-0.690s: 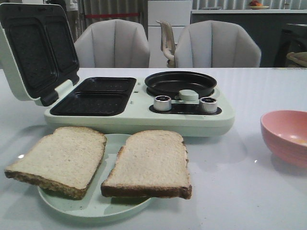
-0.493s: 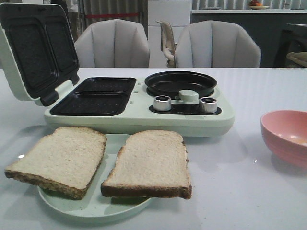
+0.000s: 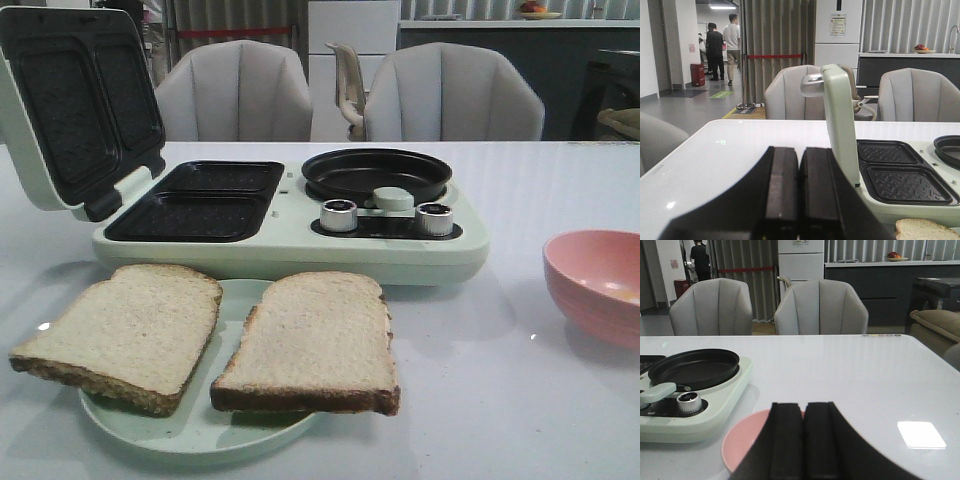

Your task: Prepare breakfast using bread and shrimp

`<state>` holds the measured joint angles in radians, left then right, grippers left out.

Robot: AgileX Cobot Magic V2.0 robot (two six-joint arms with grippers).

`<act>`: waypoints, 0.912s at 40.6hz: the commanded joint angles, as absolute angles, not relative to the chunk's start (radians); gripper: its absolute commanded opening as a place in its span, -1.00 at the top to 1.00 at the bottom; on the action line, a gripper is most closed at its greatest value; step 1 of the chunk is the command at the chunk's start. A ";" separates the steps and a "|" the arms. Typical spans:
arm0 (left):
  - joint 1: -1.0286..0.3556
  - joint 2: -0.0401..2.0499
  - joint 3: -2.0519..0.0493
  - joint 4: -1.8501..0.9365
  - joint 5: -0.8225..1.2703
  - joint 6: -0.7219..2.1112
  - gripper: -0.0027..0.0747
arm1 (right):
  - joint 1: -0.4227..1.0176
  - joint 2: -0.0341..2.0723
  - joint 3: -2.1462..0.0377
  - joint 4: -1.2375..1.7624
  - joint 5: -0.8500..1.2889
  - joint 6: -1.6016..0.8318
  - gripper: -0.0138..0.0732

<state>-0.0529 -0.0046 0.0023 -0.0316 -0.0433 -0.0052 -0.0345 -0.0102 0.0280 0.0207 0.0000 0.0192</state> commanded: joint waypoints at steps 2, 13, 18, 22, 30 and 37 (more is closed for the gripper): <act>-0.052 -0.026 0.008 -0.036 -0.131 -0.014 0.67 | -0.042 -0.032 0.011 0.014 -0.104 0.014 0.60; -0.052 -0.024 -0.033 -0.044 -0.213 -0.012 0.67 | -0.042 -0.032 -0.127 0.043 0.009 0.016 0.60; -0.052 -0.013 -0.134 -0.044 -0.148 -0.012 0.67 | -0.042 -0.022 -0.245 0.041 0.106 0.015 0.60; -0.052 0.018 -0.246 -0.012 -0.067 -0.012 0.67 | -0.042 0.023 -0.351 0.039 0.169 0.015 0.60; -0.052 0.130 -0.484 0.000 0.109 -0.012 0.67 | -0.042 0.176 -0.544 0.038 0.307 0.015 0.60; -0.052 0.263 -0.624 0.009 0.281 -0.012 0.67 | -0.042 0.315 -0.644 0.010 0.427 0.015 0.60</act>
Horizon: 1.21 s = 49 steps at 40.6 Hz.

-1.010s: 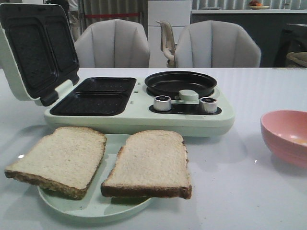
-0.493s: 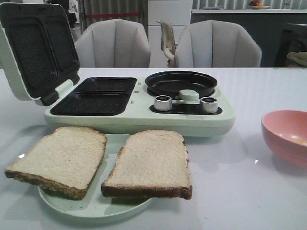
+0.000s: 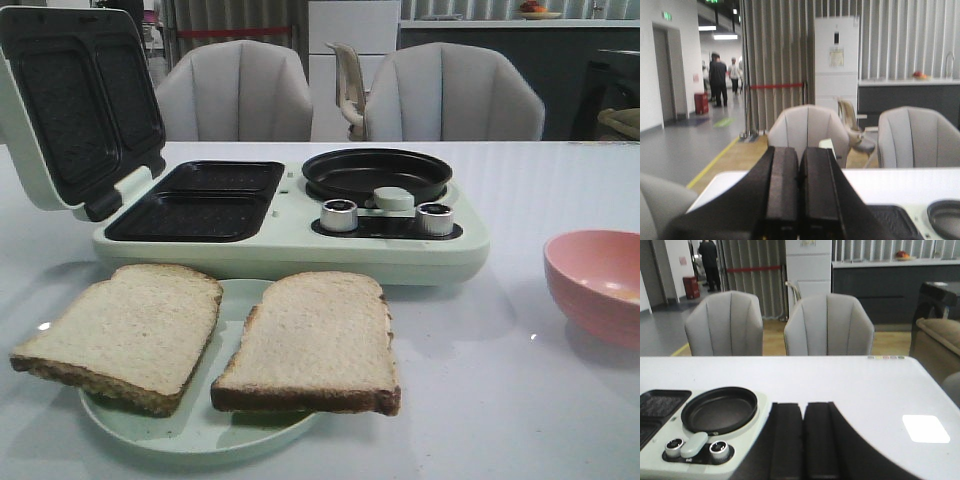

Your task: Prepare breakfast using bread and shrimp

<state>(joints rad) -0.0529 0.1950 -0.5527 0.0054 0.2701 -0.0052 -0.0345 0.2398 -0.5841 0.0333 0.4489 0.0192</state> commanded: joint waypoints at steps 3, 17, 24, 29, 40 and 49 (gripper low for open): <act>-0.052 0.307 -0.638 0.009 0.333 -0.012 0.67 | -0.042 0.365 -0.646 -0.005 0.447 0.015 0.60; -0.052 0.487 -0.636 0.006 0.519 -0.012 0.67 | -0.042 0.581 -0.644 0.000 0.551 0.015 0.60; -0.052 0.540 -0.636 0.006 0.515 -0.012 0.67 | -0.042 0.660 -0.644 0.000 0.579 0.015 0.60; -0.052 0.566 -0.636 0.000 0.517 -0.012 0.67 | -0.042 0.697 -0.644 0.000 0.583 0.015 0.60; -0.052 0.597 -0.636 0.011 0.504 -0.012 0.03 | -0.042 0.706 -0.644 -0.009 0.576 0.015 -0.26; -0.052 0.655 -0.636 0.000 0.499 0.000 -0.77 | -0.042 0.706 -0.644 -0.009 0.576 0.015 -0.48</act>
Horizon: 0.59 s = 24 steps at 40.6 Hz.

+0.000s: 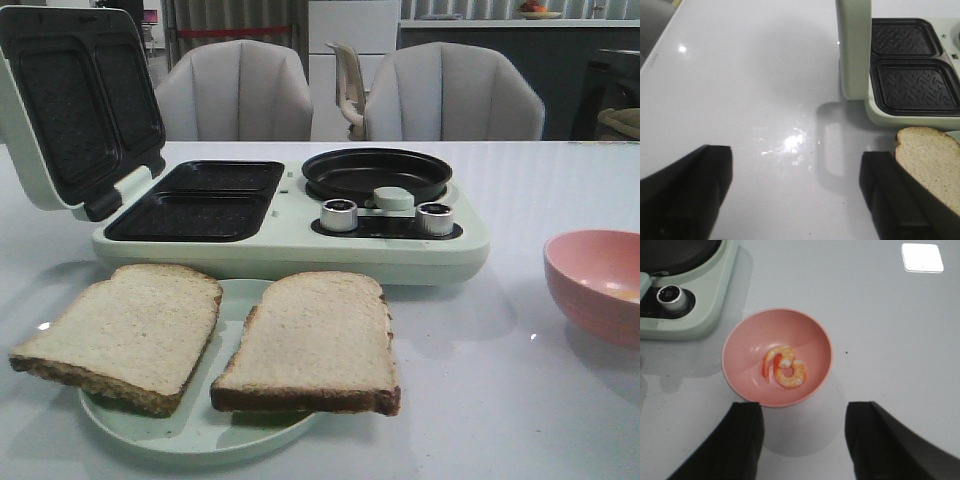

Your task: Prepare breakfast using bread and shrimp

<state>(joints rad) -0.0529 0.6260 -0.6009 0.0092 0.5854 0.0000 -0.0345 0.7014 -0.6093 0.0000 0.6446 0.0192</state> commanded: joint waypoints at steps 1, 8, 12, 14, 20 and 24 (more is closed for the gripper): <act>-0.052 0.662 -0.636 0.000 0.499 0.000 -0.76 | -0.042 0.706 -0.644 -0.009 0.576 0.015 -0.48; -0.110 0.729 -0.636 -0.010 0.514 0.041 -0.65 | -0.042 0.706 -0.644 -0.009 0.576 0.015 -0.48; -0.199 0.779 -0.636 0.000 0.516 0.089 -0.58 | -0.042 0.706 -0.644 -0.009 0.576 0.015 -0.48; -0.252 0.799 -0.636 0.016 0.518 0.114 -0.56 | -0.042 0.706 -0.644 -0.009 0.576 0.015 -0.48; -0.422 0.877 -0.634 0.083 0.525 0.204 -0.46 | -0.042 0.706 -0.644 -0.009 0.576 0.015 -0.48; -0.538 0.936 -0.612 0.203 0.526 0.237 -0.41 | -0.042 0.706 -0.644 -0.009 0.576 0.015 -0.48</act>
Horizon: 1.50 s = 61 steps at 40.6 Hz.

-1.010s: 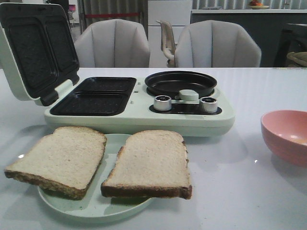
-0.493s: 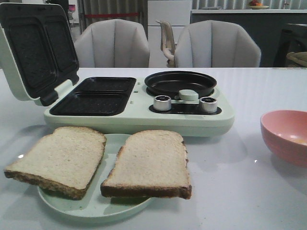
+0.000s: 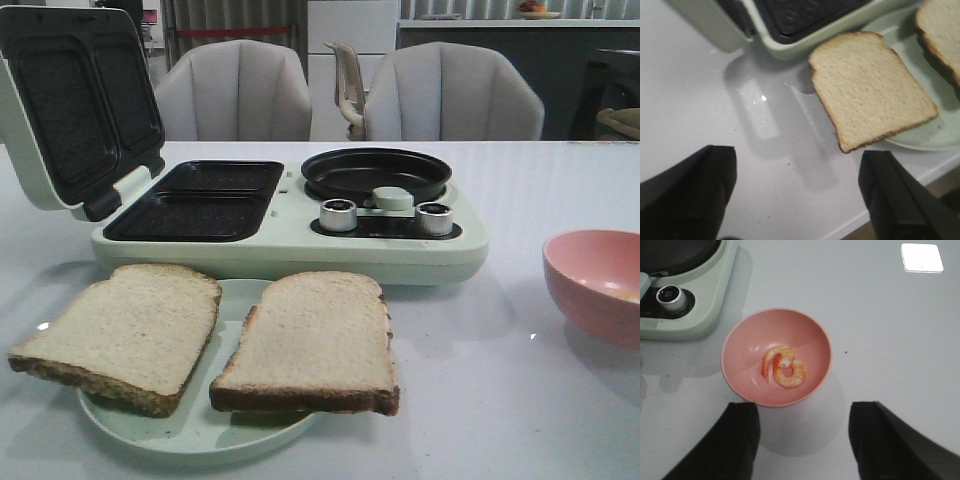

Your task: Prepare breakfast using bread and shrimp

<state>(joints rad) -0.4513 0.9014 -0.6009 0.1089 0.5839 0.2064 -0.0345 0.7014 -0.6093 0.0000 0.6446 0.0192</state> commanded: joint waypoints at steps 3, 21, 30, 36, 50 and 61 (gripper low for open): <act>-0.613 0.982 -0.582 0.319 0.526 0.237 -0.38 | -0.042 0.706 -0.644 -0.009 0.576 0.015 -0.48; -0.766 1.340 -0.524 0.975 0.427 -0.076 -0.38 | -0.042 0.706 -0.644 -0.009 0.576 0.015 -0.48; -0.766 1.437 -0.542 1.307 0.435 -0.350 -0.38 | -0.042 0.706 -0.644 -0.009 0.576 0.015 -0.48; -0.766 1.475 -0.542 1.362 0.438 -0.350 -0.38 | -0.042 0.706 -0.644 -0.009 0.576 0.015 -0.48; -0.766 1.476 -0.542 1.359 0.441 -0.350 0.29 | -0.042 0.706 -0.644 -0.009 0.576 0.015 -0.48; -0.786 1.460 -0.542 1.306 0.481 -0.350 0.67 | -0.042 0.706 -0.644 -0.009 0.576 0.015 -0.48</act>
<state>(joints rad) -0.7663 1.4991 -0.5157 1.3158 0.4321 -0.3350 -0.0345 0.7014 -0.6093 0.0000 0.6446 0.0192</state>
